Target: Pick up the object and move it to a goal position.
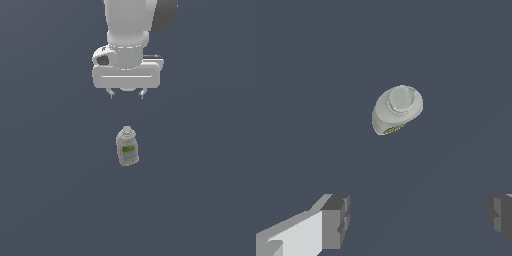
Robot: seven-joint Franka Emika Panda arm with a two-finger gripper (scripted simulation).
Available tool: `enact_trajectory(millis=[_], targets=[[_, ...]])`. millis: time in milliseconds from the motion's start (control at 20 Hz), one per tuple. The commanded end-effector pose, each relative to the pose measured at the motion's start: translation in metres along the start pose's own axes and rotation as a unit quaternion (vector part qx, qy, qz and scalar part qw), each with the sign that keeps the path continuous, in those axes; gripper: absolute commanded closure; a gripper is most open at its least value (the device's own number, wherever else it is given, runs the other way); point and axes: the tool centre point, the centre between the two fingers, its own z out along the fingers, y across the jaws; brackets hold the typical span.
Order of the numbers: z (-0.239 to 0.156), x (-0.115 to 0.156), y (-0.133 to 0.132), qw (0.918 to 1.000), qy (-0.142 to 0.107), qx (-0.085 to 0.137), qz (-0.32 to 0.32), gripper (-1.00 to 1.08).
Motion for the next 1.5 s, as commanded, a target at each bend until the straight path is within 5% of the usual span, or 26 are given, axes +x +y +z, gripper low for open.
enact_trajectory(millis=[0, 700, 1450], targets=[[0.000, 0.000, 0.000, 1.0000, 0.000, 0.000, 0.000, -0.92], [0.003, -0.002, -0.010, 0.9992, -0.003, -0.011, -0.038, -0.92], [0.009, 0.011, -0.009, 0.9980, -0.005, -0.009, 0.062, -0.92]])
